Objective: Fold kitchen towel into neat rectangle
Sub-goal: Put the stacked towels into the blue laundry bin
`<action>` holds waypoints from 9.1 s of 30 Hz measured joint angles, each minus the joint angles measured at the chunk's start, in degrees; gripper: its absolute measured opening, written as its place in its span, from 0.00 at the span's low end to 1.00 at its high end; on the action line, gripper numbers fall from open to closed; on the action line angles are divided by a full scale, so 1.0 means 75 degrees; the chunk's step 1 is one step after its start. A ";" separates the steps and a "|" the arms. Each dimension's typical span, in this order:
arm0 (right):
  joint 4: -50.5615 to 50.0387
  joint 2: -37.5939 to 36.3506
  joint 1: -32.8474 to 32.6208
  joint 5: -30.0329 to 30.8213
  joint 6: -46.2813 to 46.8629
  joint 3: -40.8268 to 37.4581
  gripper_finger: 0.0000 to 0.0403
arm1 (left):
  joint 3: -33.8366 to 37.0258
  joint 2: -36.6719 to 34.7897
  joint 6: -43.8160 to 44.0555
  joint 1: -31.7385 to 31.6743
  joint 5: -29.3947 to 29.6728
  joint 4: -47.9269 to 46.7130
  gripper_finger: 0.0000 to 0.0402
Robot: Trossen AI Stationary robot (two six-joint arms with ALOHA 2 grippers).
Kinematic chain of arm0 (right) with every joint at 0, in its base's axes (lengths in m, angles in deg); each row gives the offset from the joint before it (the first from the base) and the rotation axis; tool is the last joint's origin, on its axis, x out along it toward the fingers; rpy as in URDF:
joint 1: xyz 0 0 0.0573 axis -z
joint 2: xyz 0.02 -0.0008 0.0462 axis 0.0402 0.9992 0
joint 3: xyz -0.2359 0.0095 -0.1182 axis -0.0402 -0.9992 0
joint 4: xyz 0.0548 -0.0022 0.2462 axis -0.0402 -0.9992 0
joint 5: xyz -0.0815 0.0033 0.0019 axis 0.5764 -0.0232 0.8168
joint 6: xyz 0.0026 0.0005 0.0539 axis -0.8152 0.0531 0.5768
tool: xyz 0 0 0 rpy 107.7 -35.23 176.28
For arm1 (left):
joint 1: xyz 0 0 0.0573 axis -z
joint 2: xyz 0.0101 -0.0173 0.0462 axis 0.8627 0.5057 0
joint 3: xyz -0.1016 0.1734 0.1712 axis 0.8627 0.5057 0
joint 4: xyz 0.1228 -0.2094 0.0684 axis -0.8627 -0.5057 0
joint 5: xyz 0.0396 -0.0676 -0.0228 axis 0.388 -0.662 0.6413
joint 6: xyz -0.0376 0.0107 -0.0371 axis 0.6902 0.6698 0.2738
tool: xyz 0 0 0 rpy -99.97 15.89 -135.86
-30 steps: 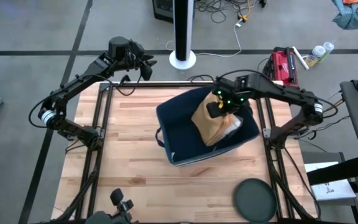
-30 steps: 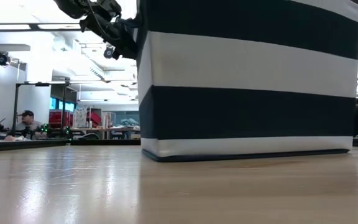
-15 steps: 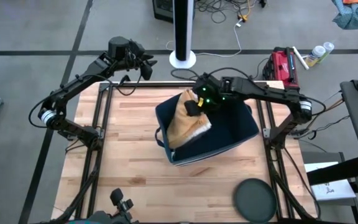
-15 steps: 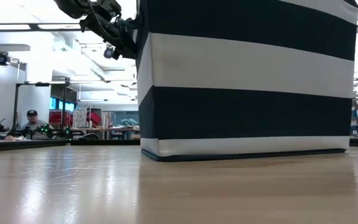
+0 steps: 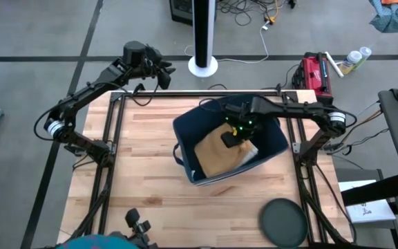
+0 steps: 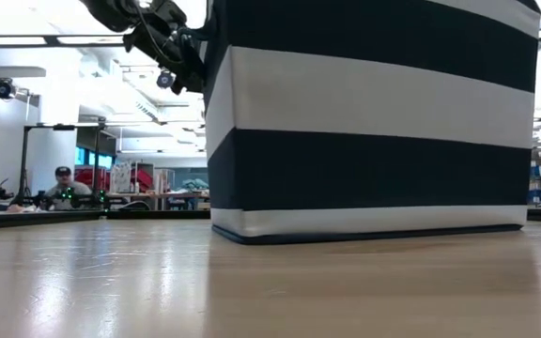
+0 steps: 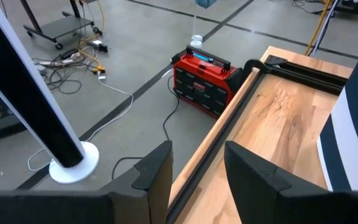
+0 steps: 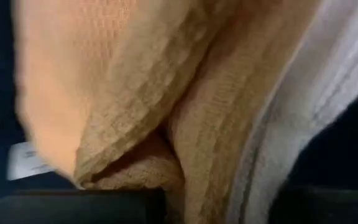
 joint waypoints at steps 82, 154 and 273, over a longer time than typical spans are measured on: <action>0.3819 -0.0952 -0.0069 -0.0678 -0.0649 0.7923 0.17 | -0.0365 0.1809 0.1945 0.4933 0.0808 0.5818 0.43; -0.3071 -0.0361 -0.0321 0.1406 -0.0034 0.7861 0.17 | -0.1128 -0.0142 0.0862 0.5766 0.1197 0.1996 0.40; 0.2507 -0.0106 -0.0233 0.1194 -0.0806 -0.1793 0.17 | -0.2918 0.3371 -0.0437 0.5642 0.1893 -0.4433 0.35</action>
